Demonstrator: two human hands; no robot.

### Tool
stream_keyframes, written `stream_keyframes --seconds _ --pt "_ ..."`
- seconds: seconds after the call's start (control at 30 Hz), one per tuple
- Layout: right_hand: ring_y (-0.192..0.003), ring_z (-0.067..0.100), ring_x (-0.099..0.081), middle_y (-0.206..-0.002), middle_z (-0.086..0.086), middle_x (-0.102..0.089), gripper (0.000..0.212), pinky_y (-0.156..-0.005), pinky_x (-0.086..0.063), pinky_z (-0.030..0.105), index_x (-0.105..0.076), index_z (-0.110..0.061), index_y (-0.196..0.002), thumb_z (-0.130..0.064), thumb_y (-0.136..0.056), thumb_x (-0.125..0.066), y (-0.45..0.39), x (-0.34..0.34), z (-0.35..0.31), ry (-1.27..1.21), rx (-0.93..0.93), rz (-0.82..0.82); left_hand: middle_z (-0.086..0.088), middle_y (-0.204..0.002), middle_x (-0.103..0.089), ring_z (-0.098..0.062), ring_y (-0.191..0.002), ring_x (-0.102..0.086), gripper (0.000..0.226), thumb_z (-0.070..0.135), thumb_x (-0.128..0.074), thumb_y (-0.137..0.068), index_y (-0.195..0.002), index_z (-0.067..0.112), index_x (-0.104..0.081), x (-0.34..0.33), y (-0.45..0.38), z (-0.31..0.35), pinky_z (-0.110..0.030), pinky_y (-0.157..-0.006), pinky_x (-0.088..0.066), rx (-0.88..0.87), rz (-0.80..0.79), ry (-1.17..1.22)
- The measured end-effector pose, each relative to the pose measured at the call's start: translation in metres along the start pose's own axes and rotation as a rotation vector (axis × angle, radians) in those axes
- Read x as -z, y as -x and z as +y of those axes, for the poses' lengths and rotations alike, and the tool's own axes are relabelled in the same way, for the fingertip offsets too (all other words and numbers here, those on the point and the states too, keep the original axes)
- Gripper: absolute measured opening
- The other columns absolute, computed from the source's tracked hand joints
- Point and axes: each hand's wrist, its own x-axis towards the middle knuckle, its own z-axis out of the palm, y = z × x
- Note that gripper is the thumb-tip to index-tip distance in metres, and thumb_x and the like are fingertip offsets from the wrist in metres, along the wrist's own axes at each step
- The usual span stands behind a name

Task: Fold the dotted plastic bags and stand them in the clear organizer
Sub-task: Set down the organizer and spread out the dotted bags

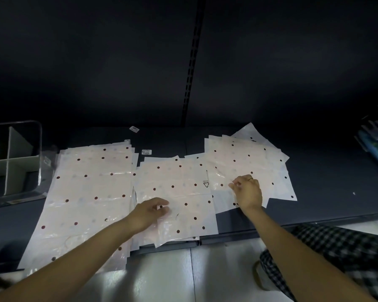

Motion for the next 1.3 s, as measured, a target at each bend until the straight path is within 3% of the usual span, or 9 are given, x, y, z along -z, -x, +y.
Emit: stream_keyframes --seconds 0.2,0.47,0.57,0.7,0.8,0.93,1.1,1.2,1.3 --pt "-0.096 0.028 -0.055 -0.102 0.012 -0.063 0.026 -0.071 -0.043 0.027 -0.069 -0.006 -0.099 -0.020 -0.097 -0.048 -0.006 0.007 -0.002 -0.126 -0.042 0.019 -0.011 -0.130 -0.049 -0.024 -0.115 -0.049 0.041 0.029 -0.051 -0.096 -0.134 0.014 -0.049 0.008 0.008 -0.010 -0.030 -0.100 -0.036 0.010 0.166 -0.133" --pt "-0.062 0.023 -0.048 -0.057 0.000 -0.049 0.037 -0.052 -0.038 0.027 -0.046 -0.015 -0.058 -0.016 -0.095 -0.045 0.005 0.023 -0.068 -0.469 -0.132 0.016 -0.005 -0.109 -0.040 -0.024 -0.119 -0.036 0.043 0.035 -0.055 -0.093 -0.135 0.026 -0.050 0.022 0.025 -0.012 -0.024 -0.104 -0.023 -0.052 0.341 -0.310" --pt "-0.071 0.026 -0.060 -0.070 0.009 -0.060 0.030 -0.072 -0.054 0.038 -0.052 -0.012 -0.063 -0.011 -0.093 -0.049 0.016 0.029 -0.120 -0.856 -0.228 -0.195 -0.002 -0.121 -0.035 -0.020 -0.124 -0.032 0.065 0.042 -0.065 -0.084 -0.142 0.031 -0.037 0.016 0.031 0.001 -0.026 -0.107 -0.026 -0.154 0.307 -0.168" --pt "-0.066 0.020 -0.071 -0.078 0.012 -0.068 0.015 -0.063 -0.058 0.025 -0.058 -0.005 -0.084 -0.013 -0.095 -0.052 0.049 0.034 -0.173 -1.217 -0.199 -0.629 0.016 -0.137 -0.039 0.001 -0.123 -0.043 0.100 0.044 -0.074 -0.069 -0.148 0.032 -0.014 0.007 0.037 0.026 -0.014 -0.099 -0.035 -0.272 0.090 0.134" --pt "-0.083 0.014 -0.070 -0.087 0.002 -0.071 0.016 -0.075 -0.056 0.021 -0.064 -0.012 -0.090 -0.021 -0.096 -0.052 0.057 0.026 -0.180 -1.118 0.007 -0.752 0.012 -0.143 -0.039 -0.004 -0.131 -0.038 0.078 0.018 -0.071 -0.083 -0.147 0.022 -0.026 0.014 0.032 0.028 -0.014 -0.102 -0.028 -0.322 0.361 0.151" --pt "-0.103 0.021 -0.062 -0.102 0.000 -0.064 0.014 -0.083 -0.047 0.023 -0.065 -0.010 -0.102 -0.010 -0.091 -0.057 0.034 0.020 -0.142 -0.819 0.026 -0.414 -0.007 -0.131 -0.054 -0.026 -0.115 -0.052 0.050 0.006 -0.061 -0.089 -0.136 0.013 -0.046 0.050 0.026 0.007 -0.039 -0.101 -0.041 -0.170 0.537 0.234" --pt "-0.130 0.028 -0.039 -0.139 0.011 -0.045 0.055 -0.106 -0.036 0.033 -0.047 -0.009 -0.136 -0.027 -0.087 -0.065 0.003 0.014 -0.036 -0.217 -0.046 -0.220 -0.016 -0.119 -0.061 -0.028 -0.093 -0.055 0.040 0.014 -0.063 -0.089 -0.127 0.009 -0.052 0.101 0.023 -0.040 -0.036 -0.079 -0.044 0.040 0.621 0.147" --pt "-0.128 0.031 -0.036 -0.140 0.008 -0.043 0.059 -0.096 -0.039 0.036 -0.048 -0.014 -0.135 -0.037 -0.085 -0.066 0.002 0.007 -0.002 0.045 0.009 -0.177 -0.018 -0.119 -0.061 -0.032 -0.095 -0.054 0.044 0.014 -0.063 -0.088 -0.130 0.009 -0.049 0.123 0.027 -0.067 -0.035 -0.077 -0.041 0.089 0.713 0.027" --pt "-0.112 0.030 -0.046 -0.122 0.011 -0.055 0.029 -0.079 -0.042 0.033 -0.066 -0.010 -0.112 -0.027 -0.088 -0.064 0.004 0.004 -0.001 -0.001 -0.003 -0.052 -0.023 -0.122 -0.057 -0.044 -0.105 -0.054 0.056 0.016 -0.061 -0.090 -0.141 0.011 -0.037 0.139 0.031 -0.086 -0.043 -0.075 -0.044 0.189 0.729 -0.094"
